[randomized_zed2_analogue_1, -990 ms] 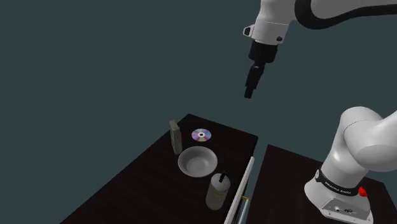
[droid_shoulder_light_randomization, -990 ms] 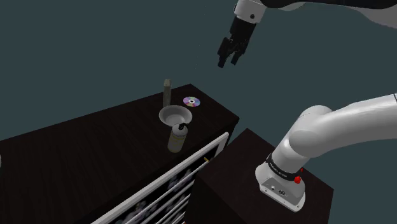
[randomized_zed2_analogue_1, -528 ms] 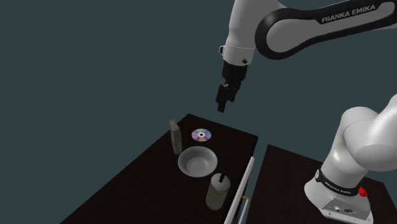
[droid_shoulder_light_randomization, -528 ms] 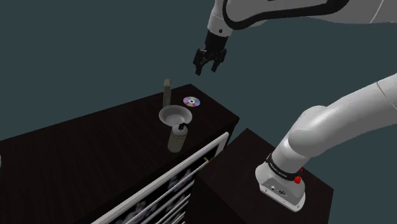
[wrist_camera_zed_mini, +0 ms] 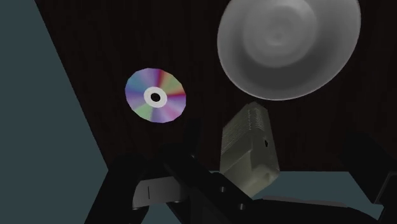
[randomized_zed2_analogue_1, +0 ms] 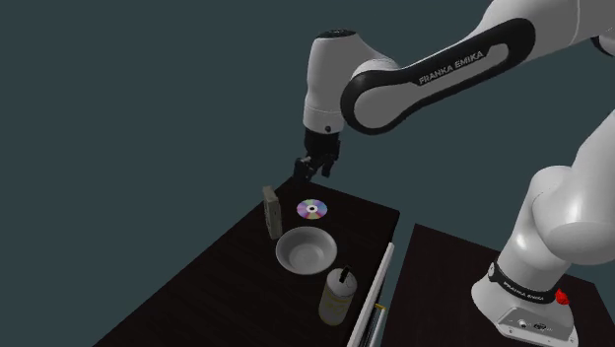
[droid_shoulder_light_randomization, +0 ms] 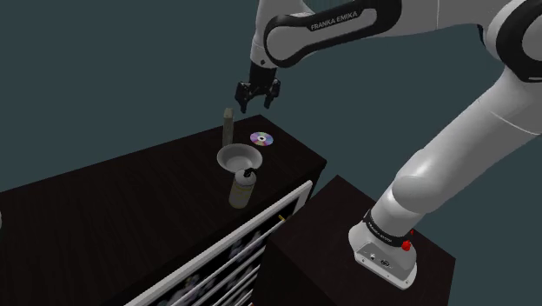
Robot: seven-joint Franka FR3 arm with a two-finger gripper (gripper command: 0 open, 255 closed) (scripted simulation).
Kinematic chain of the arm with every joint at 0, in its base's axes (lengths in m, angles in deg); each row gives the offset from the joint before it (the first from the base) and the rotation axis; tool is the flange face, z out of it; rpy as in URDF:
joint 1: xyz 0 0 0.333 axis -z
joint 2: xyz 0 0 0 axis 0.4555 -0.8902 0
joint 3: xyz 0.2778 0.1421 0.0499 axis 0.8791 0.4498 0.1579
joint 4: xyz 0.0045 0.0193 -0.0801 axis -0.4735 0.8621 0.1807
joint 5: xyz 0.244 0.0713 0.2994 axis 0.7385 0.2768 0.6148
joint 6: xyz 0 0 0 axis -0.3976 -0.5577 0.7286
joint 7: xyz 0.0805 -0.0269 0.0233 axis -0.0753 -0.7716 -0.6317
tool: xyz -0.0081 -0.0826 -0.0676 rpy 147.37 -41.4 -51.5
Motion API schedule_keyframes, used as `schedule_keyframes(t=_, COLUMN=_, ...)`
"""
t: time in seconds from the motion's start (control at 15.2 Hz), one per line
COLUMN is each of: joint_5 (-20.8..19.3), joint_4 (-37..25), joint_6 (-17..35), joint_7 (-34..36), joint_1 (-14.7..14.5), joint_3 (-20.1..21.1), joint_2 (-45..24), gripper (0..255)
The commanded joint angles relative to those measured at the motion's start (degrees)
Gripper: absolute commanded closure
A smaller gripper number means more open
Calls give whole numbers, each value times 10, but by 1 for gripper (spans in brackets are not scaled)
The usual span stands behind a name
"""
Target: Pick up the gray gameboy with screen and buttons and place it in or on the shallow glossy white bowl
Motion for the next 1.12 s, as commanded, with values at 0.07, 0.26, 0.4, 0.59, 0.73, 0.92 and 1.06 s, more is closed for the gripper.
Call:
schedule_keyframes(t=0.07, joint_5=-36, joint_4=-39, joint_6=26, joint_7=48, joint_1=6, joint_3=10, joint_2=-69, gripper=0)
schedule_keyframes(t=0.26, joint_5=-76, joint_4=-86, joint_6=43, joint_7=98, joint_1=4, joint_3=13, joint_2=-140, gripper=0)
schedule_keyframes(t=0.4, joint_5=-102, joint_4=-121, joint_6=50, joint_7=129, joint_1=-1, joint_3=10, joint_2=-187, gripper=0)
schedule_keyframes(t=0.59, joint_5=-137, joint_4=-180, joint_6=53, joint_7=171, joint_1=-14, joint_3=1, joint_2=-257, gripper=0)
schedule_keyframes(t=0.73, joint_5=-140, joint_4=-178, joint_6=59, joint_7=173, joint_1=-15, joint_3=-1, joint_2=-262, gripper=0)
schedule_keyframes(t=0.92, joint_5=-147, joint_4=-174, joint_6=77, joint_7=177, joint_1=-16, joint_3=-5, joint_2=-276, gripper=0)
schedule_keyframes(t=1.06, joint_5=-152, joint_4=-172, joint_6=89, joint_7=180, joint_1=-16, joint_3=-7, joint_2=-286, gripper=0)
